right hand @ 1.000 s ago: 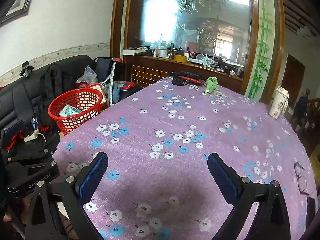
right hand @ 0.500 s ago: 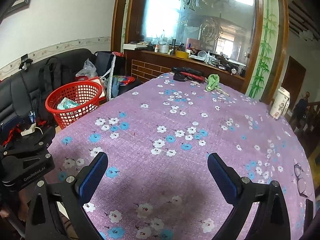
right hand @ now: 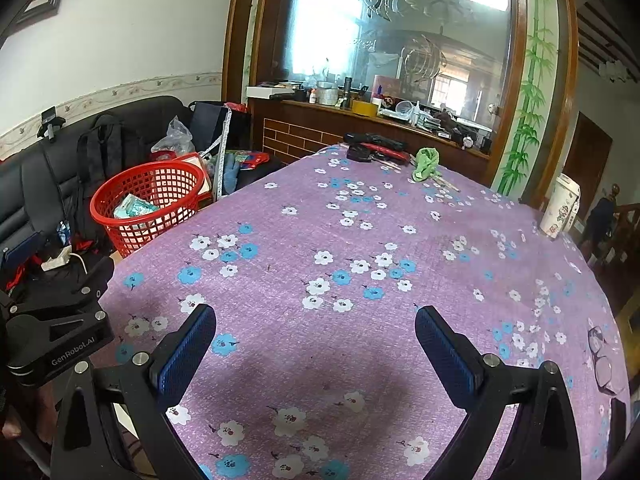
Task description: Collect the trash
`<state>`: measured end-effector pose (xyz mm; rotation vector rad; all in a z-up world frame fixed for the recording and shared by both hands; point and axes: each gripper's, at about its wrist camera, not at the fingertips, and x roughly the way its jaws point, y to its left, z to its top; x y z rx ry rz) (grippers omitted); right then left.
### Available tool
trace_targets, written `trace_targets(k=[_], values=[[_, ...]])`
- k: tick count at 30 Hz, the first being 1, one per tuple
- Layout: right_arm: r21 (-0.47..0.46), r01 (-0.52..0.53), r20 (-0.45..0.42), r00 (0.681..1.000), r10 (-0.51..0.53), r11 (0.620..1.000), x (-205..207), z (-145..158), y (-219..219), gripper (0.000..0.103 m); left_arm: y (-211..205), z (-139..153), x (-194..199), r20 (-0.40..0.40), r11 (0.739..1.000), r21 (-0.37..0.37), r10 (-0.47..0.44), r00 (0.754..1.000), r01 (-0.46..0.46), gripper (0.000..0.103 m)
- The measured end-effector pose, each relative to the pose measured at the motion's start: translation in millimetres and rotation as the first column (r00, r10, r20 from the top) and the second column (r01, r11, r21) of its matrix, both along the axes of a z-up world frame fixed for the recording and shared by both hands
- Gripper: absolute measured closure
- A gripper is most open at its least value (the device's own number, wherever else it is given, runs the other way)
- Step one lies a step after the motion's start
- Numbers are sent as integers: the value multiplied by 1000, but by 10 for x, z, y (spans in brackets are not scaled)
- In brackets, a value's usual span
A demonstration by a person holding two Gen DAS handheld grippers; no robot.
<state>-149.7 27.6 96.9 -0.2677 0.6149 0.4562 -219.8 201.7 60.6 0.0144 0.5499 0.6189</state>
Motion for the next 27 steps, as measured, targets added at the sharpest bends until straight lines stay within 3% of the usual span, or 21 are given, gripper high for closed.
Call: trace_targets(k=[27], values=[[0,13,-26,1000,-13,1000,67,-44,-58,2,-5,-10,-1,-8,1000,5,-3,1000,3,0]])
